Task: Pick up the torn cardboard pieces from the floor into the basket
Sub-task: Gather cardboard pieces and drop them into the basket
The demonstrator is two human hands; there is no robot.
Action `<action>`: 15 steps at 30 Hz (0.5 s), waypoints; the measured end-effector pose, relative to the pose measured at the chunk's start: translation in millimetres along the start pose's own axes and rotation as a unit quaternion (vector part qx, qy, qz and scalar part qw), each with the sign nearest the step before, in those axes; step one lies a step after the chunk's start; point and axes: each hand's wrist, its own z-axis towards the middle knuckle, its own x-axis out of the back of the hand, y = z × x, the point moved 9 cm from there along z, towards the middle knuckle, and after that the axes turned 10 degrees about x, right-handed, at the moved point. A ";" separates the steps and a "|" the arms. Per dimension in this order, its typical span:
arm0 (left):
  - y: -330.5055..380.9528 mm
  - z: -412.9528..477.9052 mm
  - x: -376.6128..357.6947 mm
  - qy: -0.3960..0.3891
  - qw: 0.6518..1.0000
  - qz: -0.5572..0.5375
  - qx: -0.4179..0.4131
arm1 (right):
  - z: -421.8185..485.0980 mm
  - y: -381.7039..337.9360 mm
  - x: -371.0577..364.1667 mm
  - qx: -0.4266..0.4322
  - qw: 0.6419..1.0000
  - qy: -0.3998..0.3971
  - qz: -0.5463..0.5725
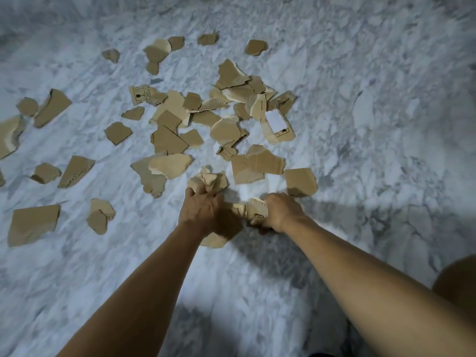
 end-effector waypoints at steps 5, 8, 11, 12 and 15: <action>-20.8 -13.5 1.3 -0.048 0.988 -0.139 0.037 | -21.0 25.5 11.1 -0.026 0.992 -0.010 0.127; -40.5 -21.7 -2.0 -0.139 0.954 -0.252 0.082 | -29.8 47.5 69.9 -0.040 0.984 0.058 0.165; -58.3 -21.3 7.0 -0.169 0.922 -0.324 0.124 | -34.1 67.2 119.1 -0.071 0.981 0.092 0.153; -60.2 -21.3 11.3 -0.177 0.917 -0.334 0.127 | -32.9 74.1 127.1 -0.082 0.981 0.094 0.150; -62.9 -20.6 19.9 -0.175 0.922 -0.317 0.134 | -19.6 85.2 124.7 -0.103 0.984 0.064 0.131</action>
